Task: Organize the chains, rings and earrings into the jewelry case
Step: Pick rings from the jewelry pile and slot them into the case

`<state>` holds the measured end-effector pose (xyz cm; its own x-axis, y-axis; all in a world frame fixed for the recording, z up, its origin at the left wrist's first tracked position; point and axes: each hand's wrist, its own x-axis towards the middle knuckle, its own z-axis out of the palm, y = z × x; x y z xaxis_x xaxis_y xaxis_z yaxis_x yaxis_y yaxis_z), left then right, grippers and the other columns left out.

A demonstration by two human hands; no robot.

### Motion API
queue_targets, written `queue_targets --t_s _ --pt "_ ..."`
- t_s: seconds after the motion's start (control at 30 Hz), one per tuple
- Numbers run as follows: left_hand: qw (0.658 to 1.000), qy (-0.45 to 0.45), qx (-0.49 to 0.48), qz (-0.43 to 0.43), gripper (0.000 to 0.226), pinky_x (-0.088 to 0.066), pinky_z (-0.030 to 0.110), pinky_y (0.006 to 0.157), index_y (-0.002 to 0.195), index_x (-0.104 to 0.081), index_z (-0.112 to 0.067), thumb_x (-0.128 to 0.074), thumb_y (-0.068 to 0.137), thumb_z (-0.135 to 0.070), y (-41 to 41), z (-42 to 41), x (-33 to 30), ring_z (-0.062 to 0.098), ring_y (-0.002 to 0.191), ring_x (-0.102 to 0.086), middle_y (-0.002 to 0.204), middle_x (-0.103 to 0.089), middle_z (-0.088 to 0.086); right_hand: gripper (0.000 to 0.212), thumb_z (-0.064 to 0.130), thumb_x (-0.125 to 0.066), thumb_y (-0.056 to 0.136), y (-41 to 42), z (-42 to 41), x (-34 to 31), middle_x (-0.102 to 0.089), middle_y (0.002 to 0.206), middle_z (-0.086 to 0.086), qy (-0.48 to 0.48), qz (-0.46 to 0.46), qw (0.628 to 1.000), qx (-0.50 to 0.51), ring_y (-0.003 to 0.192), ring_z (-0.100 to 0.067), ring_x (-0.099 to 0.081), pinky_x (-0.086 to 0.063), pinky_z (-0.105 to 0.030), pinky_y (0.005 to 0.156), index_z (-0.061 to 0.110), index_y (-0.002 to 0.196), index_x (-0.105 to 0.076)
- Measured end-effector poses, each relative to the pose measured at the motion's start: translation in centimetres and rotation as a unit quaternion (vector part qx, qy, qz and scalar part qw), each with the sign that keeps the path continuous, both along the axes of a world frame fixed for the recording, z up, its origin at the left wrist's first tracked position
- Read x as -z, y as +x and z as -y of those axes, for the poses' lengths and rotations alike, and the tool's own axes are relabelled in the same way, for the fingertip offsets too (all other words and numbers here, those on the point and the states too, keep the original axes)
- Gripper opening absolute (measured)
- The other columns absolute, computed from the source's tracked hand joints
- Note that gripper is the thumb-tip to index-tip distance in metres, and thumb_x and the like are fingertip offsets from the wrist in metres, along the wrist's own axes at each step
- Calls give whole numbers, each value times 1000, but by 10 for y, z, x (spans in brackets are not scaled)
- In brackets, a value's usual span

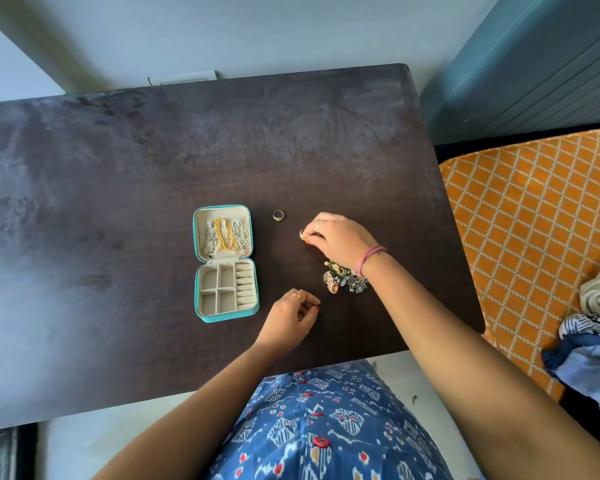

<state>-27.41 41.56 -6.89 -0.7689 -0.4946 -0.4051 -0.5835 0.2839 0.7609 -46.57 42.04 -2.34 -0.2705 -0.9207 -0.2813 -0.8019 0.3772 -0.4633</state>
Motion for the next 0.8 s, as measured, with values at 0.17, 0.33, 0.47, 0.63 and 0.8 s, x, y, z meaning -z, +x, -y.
queue_targets --t_s 0.17,0.33,0.47,0.63,0.8 --pt "1000 9 2 -12 14 -42 5 70 104 -67 -14 -59 92 -15 2 2 -1 6 80 -57 95 -56 -5 23 24 -46 98 24 34 9 -59 115 0 20 -47 998 -27 103 -22 -59 -49 -40 85 22 107 -67" --pt "1000 19 10 -18 16 -42 4 71 107 -66 -14 -58 93 -16 3 4 -2 7 84 -57 102 -58 -1 22 21 -50 96 33 49 16 -58 115 -1 43 -143 987 -56 103 -22 -57 -45 -39 82 22 113 -65" --pt "999 20 19 -19 17 -42 4 70 108 -66 -13 -57 94 -16 4 5 -2 4 80 -54 102 -57 -2 21 22 -51 97 31 50 19 -56 116 -2 50 -116 990 -56 107 -23 -54 -46 -39 84 23 111 -66" --pt "999 23 20 -26 15 -46 14 75 104 -67 -13 -58 92 -14 2 7 0 11 83 -60 101 -61 4 22 24 -50 95 16 35 6 -60 117 2 15 -21 999 22 107 -21 -58 -46 -38 89 26 112 -65" --pt "998 46 21 -27 37 -46 15 76 130 -54 -20 -58 93 -20 1 5 -2 9 80 -58 95 -58 -2 20 18 -52 94 5 -22 -4 -65 105 0 -45 -12 992 114 97 -21 -58 -47 -34 83 22 103 -69"
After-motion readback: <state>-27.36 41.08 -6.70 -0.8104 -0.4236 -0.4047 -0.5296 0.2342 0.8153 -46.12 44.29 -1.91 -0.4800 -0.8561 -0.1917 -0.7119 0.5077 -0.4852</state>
